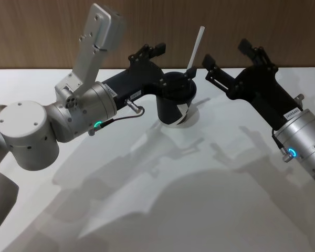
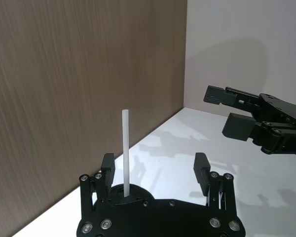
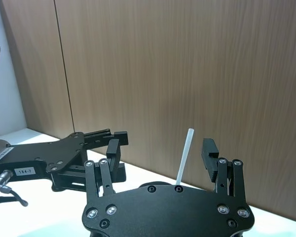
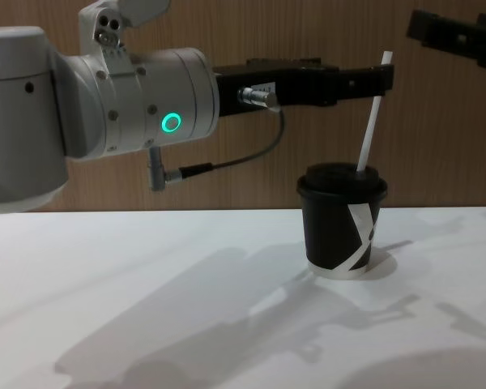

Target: Pick up the straw with one hand, pass it to the other hand, and insert it into the cup.

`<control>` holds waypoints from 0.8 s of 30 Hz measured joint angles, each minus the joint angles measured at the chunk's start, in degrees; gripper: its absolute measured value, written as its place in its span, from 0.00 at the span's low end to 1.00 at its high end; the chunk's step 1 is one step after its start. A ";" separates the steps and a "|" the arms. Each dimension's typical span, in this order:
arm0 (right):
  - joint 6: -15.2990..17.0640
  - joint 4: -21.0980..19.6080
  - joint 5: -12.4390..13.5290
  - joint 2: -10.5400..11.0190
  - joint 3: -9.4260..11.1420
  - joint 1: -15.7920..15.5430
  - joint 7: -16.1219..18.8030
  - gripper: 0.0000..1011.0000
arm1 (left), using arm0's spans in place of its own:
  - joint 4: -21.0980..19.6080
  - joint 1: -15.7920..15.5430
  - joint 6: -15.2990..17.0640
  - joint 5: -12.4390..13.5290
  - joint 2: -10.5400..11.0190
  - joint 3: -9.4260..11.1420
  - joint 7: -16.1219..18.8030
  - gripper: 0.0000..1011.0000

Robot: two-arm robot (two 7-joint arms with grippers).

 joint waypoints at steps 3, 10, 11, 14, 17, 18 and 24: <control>-0.09 0.00 -0.11 -0.05 0.07 -0.10 -0.06 0.99 | -0.21 0.13 0.11 0.06 0.04 -0.05 0.00 0.99; -0.27 0.00 -0.25 -0.17 0.22 -0.27 -0.17 0.99 | -0.59 0.33 0.23 0.17 0.09 -0.13 0.00 0.99; -0.29 0.00 -0.28 -0.19 0.23 -0.29 -0.20 0.99 | -0.62 0.34 0.24 0.18 0.09 -0.14 0.00 0.99; -0.33 0.00 -0.33 -0.21 0.27 -0.33 -0.23 0.99 | -0.69 0.39 0.28 0.21 0.11 -0.15 0.00 0.99; -0.35 0.00 -0.36 -0.23 0.29 -0.37 -0.25 0.99 | -0.79 0.44 0.33 0.23 0.12 -0.17 0.00 0.99; -0.36 0.00 -0.38 -0.24 0.30 -0.39 -0.27 0.99 | -0.83 0.46 0.33 0.24 0.13 -0.19 0.00 0.99; -0.39 0.00 -0.41 -0.26 0.34 -0.42 -0.30 0.99 | -0.90 0.49 0.36 0.27 0.15 -0.21 0.01 0.99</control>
